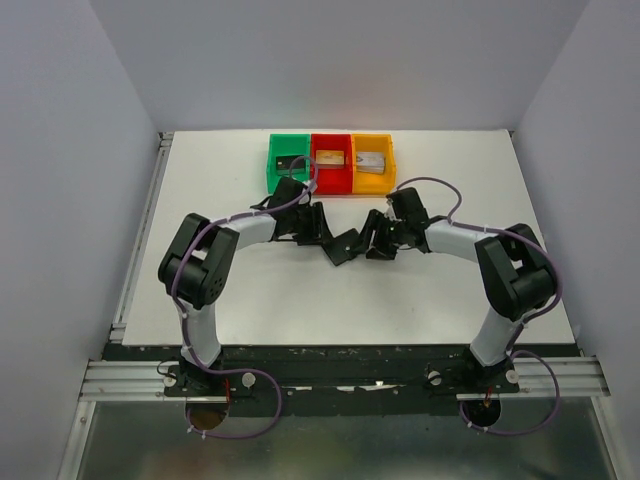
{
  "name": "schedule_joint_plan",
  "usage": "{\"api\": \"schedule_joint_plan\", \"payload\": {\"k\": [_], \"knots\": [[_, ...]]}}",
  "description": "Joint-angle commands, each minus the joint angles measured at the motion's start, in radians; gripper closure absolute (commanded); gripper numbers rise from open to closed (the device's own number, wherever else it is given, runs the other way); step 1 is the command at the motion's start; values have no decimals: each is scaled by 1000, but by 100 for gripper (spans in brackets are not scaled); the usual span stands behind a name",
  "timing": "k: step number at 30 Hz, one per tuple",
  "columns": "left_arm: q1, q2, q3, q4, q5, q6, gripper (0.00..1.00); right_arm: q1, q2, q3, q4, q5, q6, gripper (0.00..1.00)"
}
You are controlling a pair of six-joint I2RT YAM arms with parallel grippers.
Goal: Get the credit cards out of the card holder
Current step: Move the card holder to the center of the board, then pick up the card holder from the center of the board.
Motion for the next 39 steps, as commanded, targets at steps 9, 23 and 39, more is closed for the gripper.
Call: {"api": "schedule_joint_plan", "payload": {"k": [9, 23, 39], "knots": [[-77, -93, -131, 29, 77, -10, 44, -25, 36, 36, -57, 9, -71, 35], [-90, -298, -231, -24, -95, -36, 44, -65, -67, 16, -110, 85, -140, 33], [-90, -423, -291, -34, -151, -13, 44, -125, 57, 13, 161, -161, 9, 41]]}}
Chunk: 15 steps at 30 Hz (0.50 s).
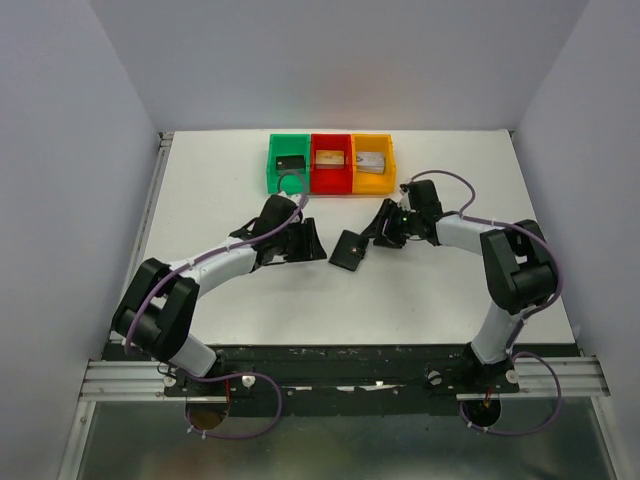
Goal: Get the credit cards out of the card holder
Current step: Pick up the card holder from the center of the board.
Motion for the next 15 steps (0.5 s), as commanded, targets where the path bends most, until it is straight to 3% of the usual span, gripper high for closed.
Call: {"api": "schedule_joint_plan", "payload": {"k": [1, 15], "knots": [[0, -45, -7, -5, -42, 10, 44, -9, 48, 3, 111, -95, 48, 42], [0, -43, -10, -5, -58, 16, 44, -11, 106, 32, 138, -153, 43, 44]]}}
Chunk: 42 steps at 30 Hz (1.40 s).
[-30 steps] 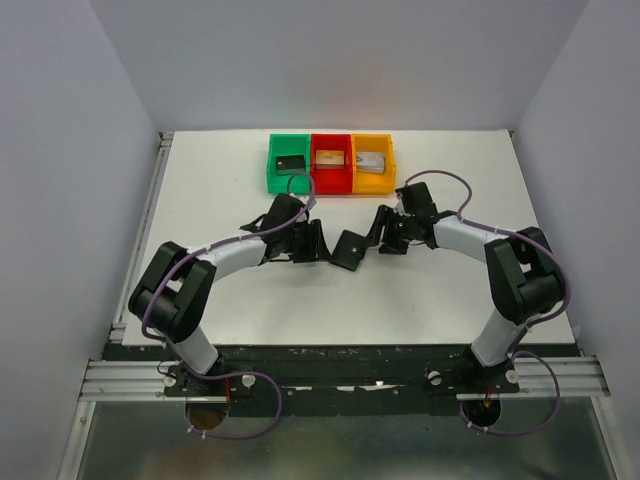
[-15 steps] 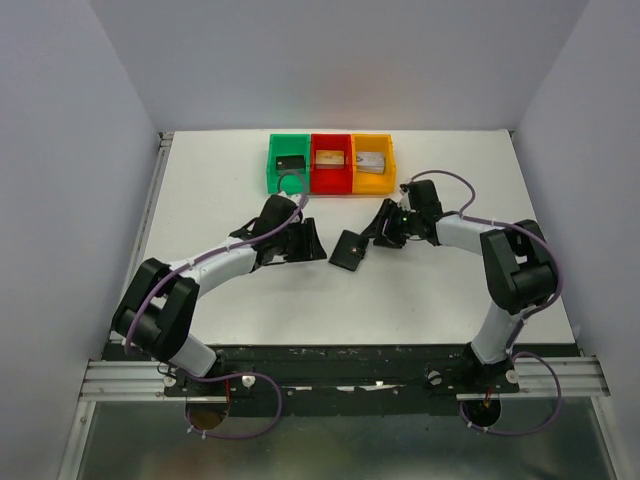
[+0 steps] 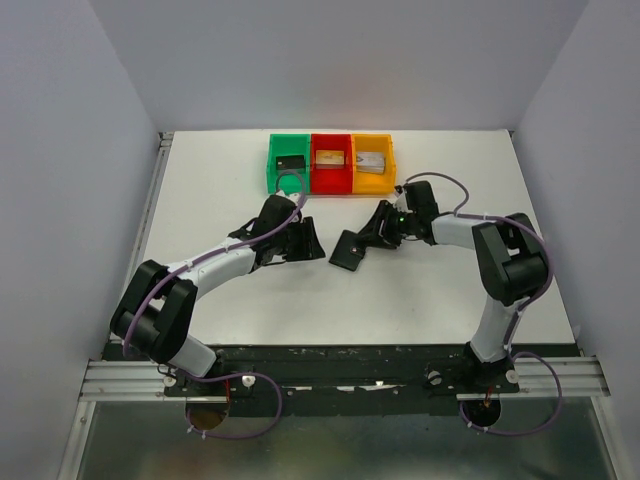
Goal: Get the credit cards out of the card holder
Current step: Pick up the card holder from the center of the board.
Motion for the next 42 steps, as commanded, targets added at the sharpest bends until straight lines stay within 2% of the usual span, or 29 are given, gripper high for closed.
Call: {"api": "schedule_joint_plan", "payload": {"k": [1, 11, 20, 25, 26, 27, 28, 35, 42], "knots": [[0, -18, -6, -1, -29, 14, 44, -2, 29, 17, 59, -59, 17, 44], [0, -18, -14, 7, -26, 9, 44, -3, 61, 28, 63, -85, 14, 52], [0, -23, -17, 12, -23, 2, 44, -2, 64, 14, 78, -96, 14, 69], [0, -29, -20, 13, -23, -1, 44, -2, 58, 6, 89, -108, 17, 83], [1, -29, -20, 13, -23, -3, 44, -3, 57, 5, 92, -113, 17, 87], [0, -29, -20, 13, -23, -3, 44, -2, 55, 3, 93, -114, 19, 97], [0, -31, -20, 12, -23, -3, 44, -5, 50, 2, 90, -113, 20, 99], [7, -83, -22, -33, -101, -23, 41, -2, -87, -72, 115, -88, 34, 99], [56, -236, -89, 54, -176, -115, 28, -2, -397, -89, -166, -2, -104, 99]]}}
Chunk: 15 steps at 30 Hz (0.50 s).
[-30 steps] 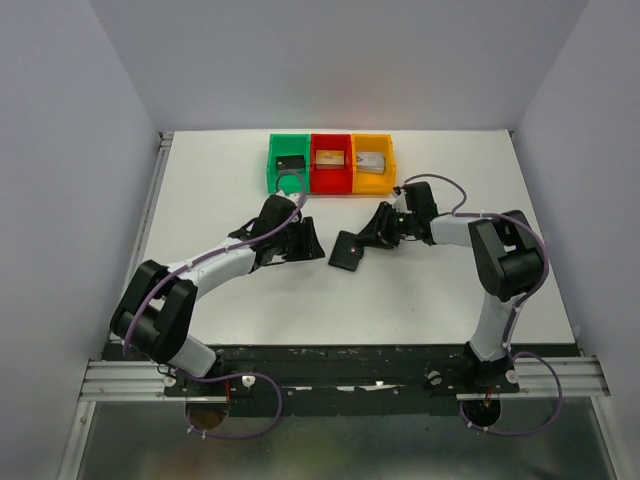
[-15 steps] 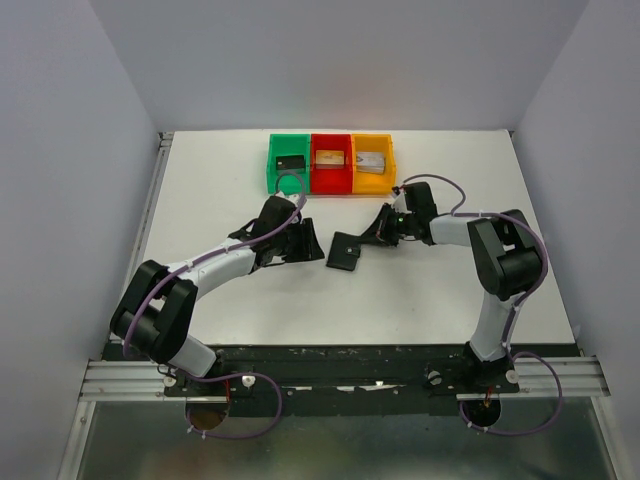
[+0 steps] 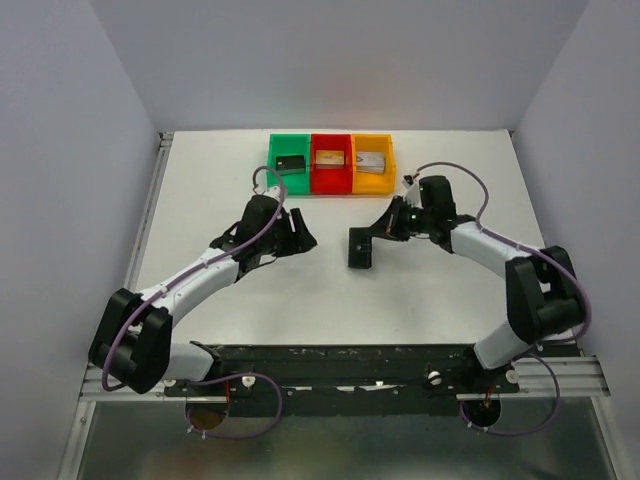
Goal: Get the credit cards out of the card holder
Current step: Pick up the card holder from the center of the board.
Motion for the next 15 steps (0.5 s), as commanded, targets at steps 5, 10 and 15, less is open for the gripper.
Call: {"api": "schedule_joint_plan", "payload": {"k": [5, 10, 15], "knots": [[35, -161, -20, -49, -236, -71, 15, 17, -416, -29, -313, 47, -184, 99], [47, -244, -55, 73, -51, -72, 8, 57, -558, -35, -396, -12, -207, 99], [57, -322, -177, 476, 281, -159, 1, 74, -662, -51, -333, -182, -145, 99]]}}
